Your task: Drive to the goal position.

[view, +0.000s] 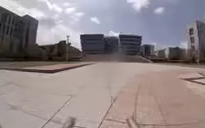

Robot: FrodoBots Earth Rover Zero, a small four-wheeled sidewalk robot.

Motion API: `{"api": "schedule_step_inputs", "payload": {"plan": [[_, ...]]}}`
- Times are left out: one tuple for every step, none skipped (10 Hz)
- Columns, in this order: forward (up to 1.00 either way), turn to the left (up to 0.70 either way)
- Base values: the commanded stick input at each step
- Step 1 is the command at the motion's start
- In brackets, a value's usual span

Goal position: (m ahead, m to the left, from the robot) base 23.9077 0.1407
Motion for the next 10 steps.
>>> {"api": "schedule_step_inputs", "payload": {"plan": [[1.0, 0.0], [1.0, 0.0], [1.0, 0.0], [1.0, 0.0], [1.0, -0.07], [1.0, -0.26], [1.0, -0.27], [1.0, -0.06], [1.0, 0.0], [1.0, 0.0]]}}
